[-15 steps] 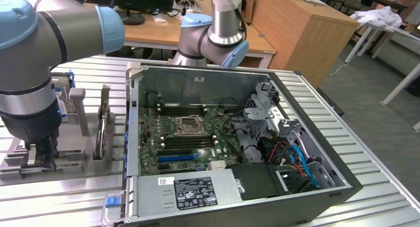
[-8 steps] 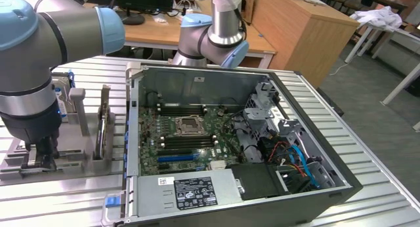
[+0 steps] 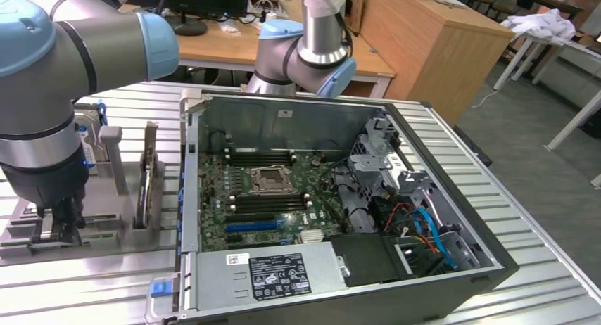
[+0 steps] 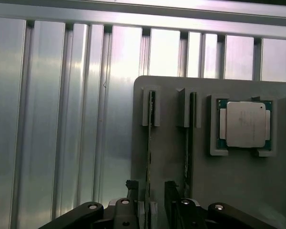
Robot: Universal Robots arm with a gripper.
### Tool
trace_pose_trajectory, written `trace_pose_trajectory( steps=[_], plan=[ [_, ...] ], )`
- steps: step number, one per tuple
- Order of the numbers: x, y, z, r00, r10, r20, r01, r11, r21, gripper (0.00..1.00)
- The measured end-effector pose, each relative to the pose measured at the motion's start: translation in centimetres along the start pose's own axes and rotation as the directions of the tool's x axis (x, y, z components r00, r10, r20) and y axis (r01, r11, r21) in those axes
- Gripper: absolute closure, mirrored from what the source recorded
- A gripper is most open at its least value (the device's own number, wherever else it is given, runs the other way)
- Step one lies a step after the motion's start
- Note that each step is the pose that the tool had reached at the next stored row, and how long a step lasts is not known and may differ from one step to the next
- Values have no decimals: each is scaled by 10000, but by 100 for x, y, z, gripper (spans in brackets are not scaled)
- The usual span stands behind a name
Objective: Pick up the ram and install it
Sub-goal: 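Pick up the ram and move it above insertion slot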
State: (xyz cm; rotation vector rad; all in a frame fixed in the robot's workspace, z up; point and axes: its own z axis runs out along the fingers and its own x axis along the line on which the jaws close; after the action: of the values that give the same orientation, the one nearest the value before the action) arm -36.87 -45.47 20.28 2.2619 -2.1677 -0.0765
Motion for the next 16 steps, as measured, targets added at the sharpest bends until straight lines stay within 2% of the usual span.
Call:
trace_pose_trajectory(
  steps=[14,15,16],
  plan=[
    [0,0,6,10000,0,0,0,10000,0,65],
    [0,0,6,10000,0,1,0,10000,1,73],
    [0,0,6,10000,0,0,0,10000,0,73]
  ],
)
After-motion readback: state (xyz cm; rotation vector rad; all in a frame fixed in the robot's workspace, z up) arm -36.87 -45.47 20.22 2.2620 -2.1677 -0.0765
